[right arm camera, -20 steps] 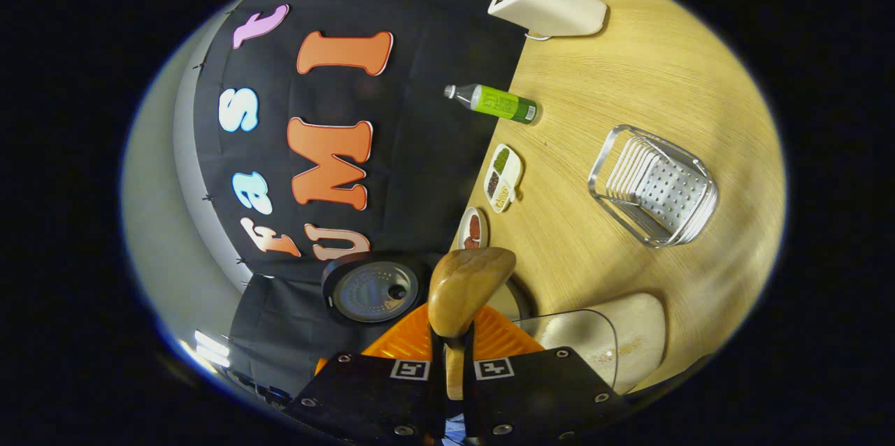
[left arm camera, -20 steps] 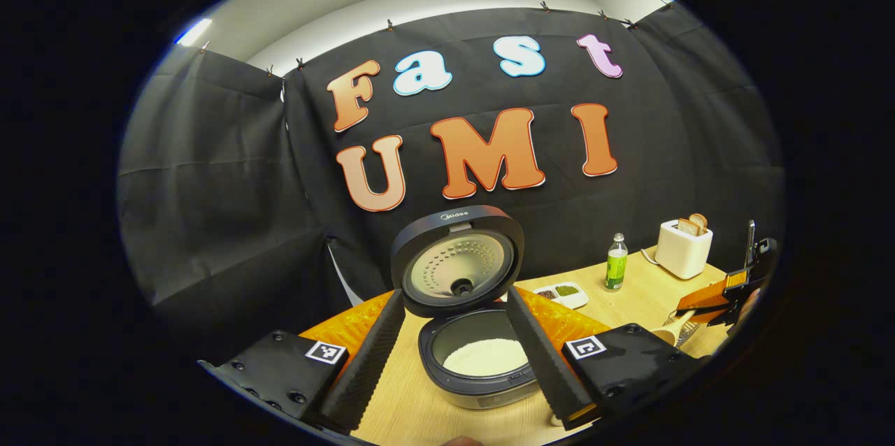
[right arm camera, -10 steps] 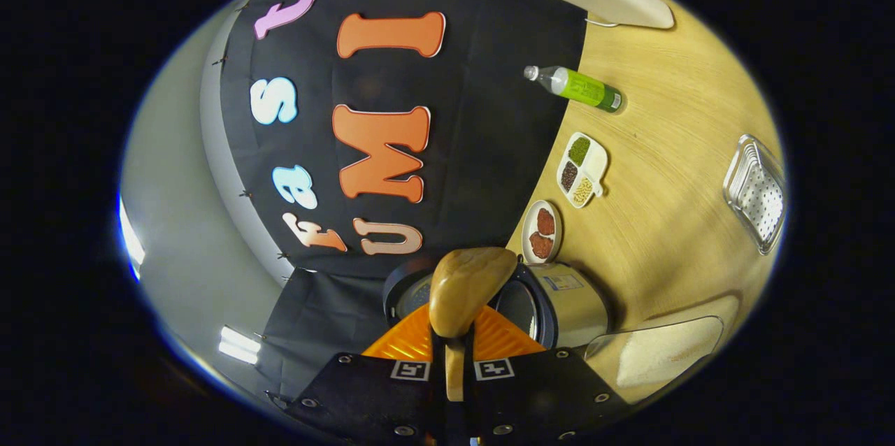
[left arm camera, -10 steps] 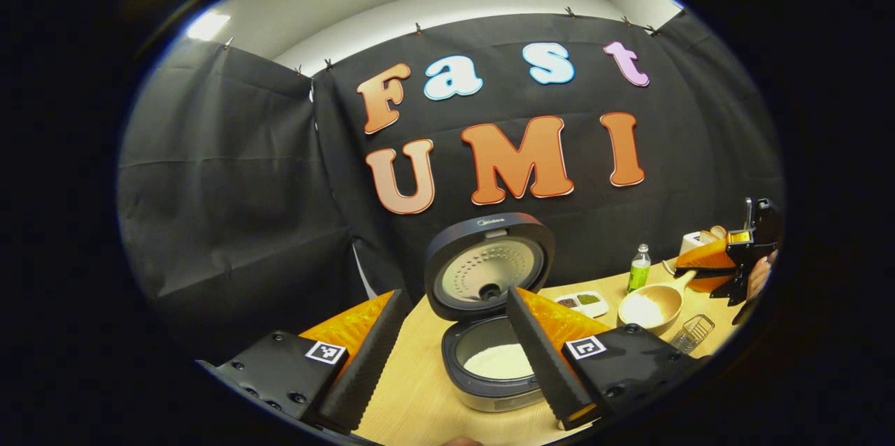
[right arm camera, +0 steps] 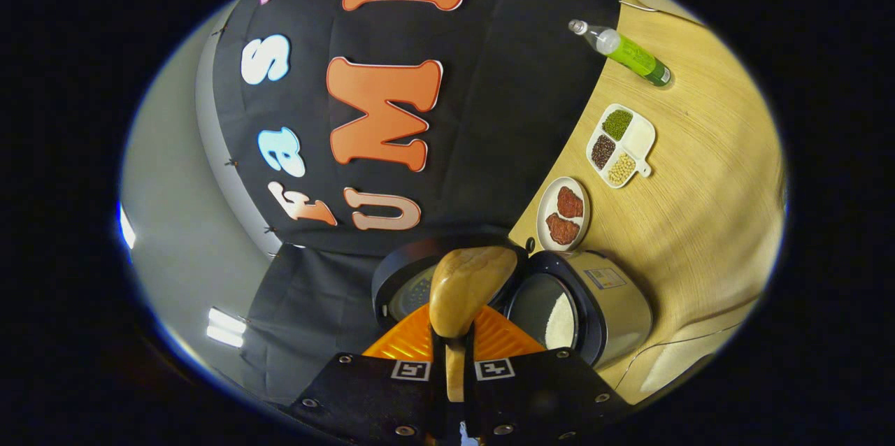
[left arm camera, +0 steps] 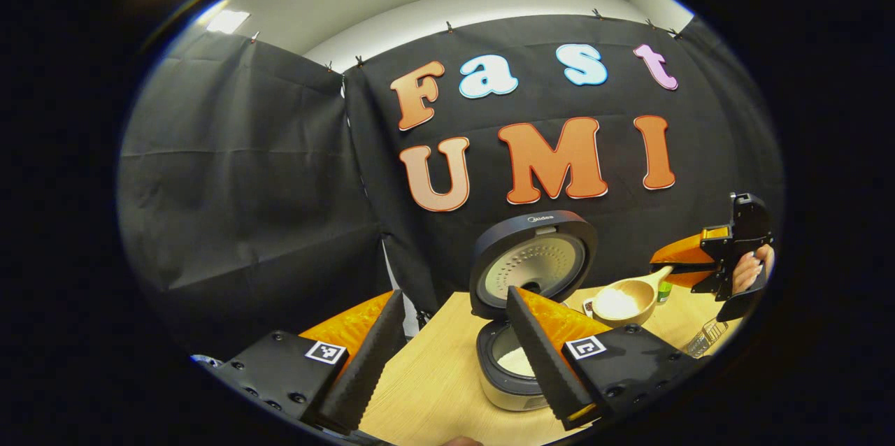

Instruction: Close the left gripper, press the button to open the rice cooker; take a wooden spoon from the chopstick holder with the right hand, scoop a spoonful of rice and pour it into the rice cooker, then put the wooden spoon back into the chopstick holder.

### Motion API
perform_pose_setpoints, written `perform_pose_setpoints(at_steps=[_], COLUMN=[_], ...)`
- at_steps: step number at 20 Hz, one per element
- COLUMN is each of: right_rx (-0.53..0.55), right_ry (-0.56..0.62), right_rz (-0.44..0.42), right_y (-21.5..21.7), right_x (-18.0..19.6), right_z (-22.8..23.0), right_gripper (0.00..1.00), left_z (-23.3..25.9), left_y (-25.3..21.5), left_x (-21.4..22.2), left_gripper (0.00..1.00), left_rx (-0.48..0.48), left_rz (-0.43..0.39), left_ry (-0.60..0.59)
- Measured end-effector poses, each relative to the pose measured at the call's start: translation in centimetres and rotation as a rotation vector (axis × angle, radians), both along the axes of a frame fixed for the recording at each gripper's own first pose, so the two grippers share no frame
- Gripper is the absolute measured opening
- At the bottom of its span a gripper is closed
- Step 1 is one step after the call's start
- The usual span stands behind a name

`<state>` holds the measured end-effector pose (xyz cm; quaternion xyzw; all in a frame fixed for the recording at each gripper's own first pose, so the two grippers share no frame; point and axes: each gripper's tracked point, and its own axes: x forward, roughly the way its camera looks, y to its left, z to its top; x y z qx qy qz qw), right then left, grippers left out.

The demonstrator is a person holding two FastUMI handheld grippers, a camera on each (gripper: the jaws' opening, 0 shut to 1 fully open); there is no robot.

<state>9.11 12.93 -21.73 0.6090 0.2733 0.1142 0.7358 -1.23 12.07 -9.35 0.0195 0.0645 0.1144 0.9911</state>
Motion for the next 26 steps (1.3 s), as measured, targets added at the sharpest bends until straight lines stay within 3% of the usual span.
perform_pose_setpoints(at_steps=[7,8,10,20,26], right_rx=[-0.173,-0.201,-0.263,-0.594,-0.715], right_ry=[0.005,0.003,-0.005,-0.072,-0.114], right_rz=[0.074,0.086,0.11,0.201,0.224], right_y=[3.7,4.3,5.1,7.9,9.1], right_x=[3.8,4.2,4.8,5.6,5.8], right_z=[-1.4,-1.5,-2.1,-3.8,-3.6], right_gripper=[0.09,0.09,0.09,0.09,0.09], left_z=[-0.8,-0.9,-1.1,-1.9,-2.0], left_y=[2.2,2.5,2.9,3.5,3.7], left_x=[-0.5,-0.7,-0.7,-0.4,-0.2], left_gripper=[0.98,0.9,0.9,0.9,0.91], left_rx=[-0.015,-0.019,-0.022,-0.019,-0.02], left_rz=[0.044,0.049,0.057,0.064,0.066], left_ry=[0.017,0.02,0.024,0.046,0.05])
